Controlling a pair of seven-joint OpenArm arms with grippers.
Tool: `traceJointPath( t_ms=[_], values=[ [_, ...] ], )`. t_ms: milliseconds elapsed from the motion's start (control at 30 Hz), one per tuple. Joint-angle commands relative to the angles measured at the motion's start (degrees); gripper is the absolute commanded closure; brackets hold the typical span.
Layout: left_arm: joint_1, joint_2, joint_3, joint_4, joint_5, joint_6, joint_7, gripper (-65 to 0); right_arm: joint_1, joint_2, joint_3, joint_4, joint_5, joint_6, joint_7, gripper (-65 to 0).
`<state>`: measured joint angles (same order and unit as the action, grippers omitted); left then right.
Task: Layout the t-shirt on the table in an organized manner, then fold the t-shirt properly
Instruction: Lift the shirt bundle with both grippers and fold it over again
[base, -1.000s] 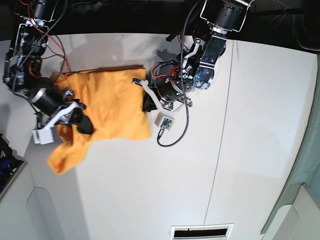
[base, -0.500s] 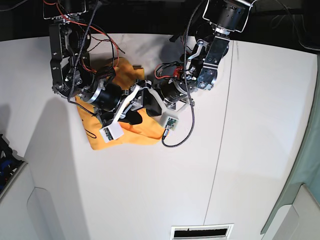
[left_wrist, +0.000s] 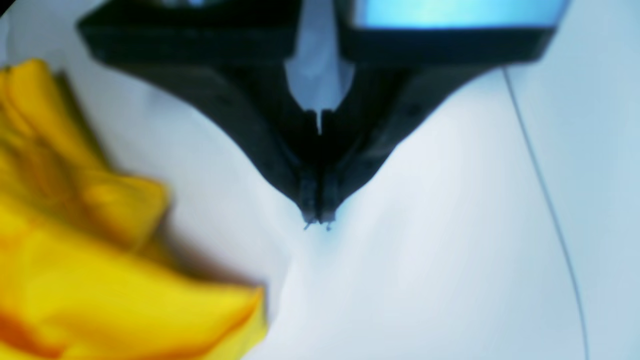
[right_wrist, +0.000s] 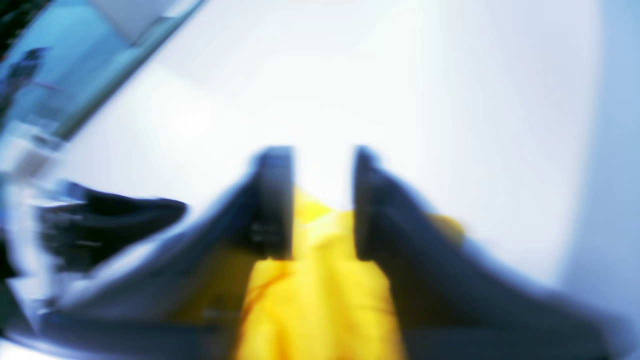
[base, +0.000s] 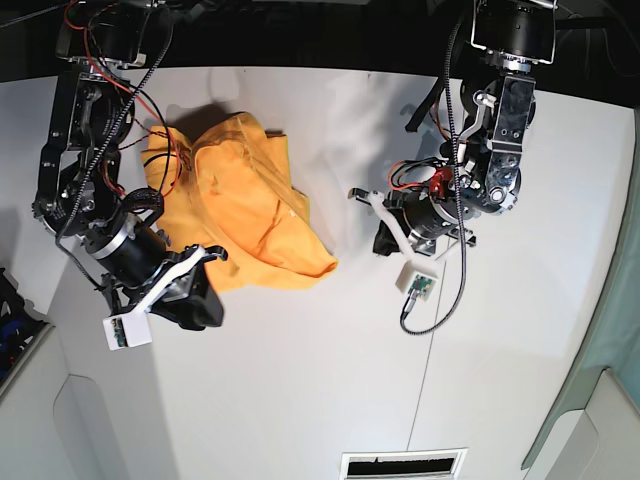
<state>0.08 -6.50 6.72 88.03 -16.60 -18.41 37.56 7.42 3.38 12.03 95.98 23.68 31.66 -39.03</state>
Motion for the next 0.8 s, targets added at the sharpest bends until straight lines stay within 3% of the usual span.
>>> traceJointPath(
  t_ms=[0,67,233,300,367,467,600,767],
  values=[
    [-0.5,0.3,1.3,2.4,-1.7,-1.7,0.1,0.0,1.9,1.0,0.5,-0.2,-0.5,0.0,1.7,0.0],
    [0.5,0.3,5.0,5.8,-3.1,-4.0,0.4,0.0,3.5,3.2,0.6,-3.0,-1.9,0.1,3.0,0.0],
    [2.4,0.3,19.6,12.5,-3.5,-4.4,-0.1,0.0,8.2,8.3,0.6,-14.6,-1.8,0.1,6.9,0.0],
    [2.4,0.4,25.6,11.8,-1.3,-4.2,-2.4,0.0,10.5,9.3,0.6,-19.8,-1.7,0.1,7.6,0.0],
    [2.3,0.7,28.9,9.5,1.4,-1.2,-4.0,0.0,12.2,9.7,0.6,-24.2,-1.6,0.2,7.6,0.0],
    [2.3,0.7,28.9,5.6,4.0,3.1,-5.2,0.0,13.0,9.9,0.6,-28.0,-1.6,1.5,7.6,0.0],
    [2.3,0.1,24.6,4.1,6.4,2.7,-5.0,0.0,13.0,9.9,-0.6,-30.8,-1.7,1.6,7.6,0.0],
    [3.3,-5.2,21.2,4.1,6.4,2.7,-3.8,0.0,13.0,10.0,-2.9,-33.0,-2.3,1.6,8.2,0.0]
  ],
)
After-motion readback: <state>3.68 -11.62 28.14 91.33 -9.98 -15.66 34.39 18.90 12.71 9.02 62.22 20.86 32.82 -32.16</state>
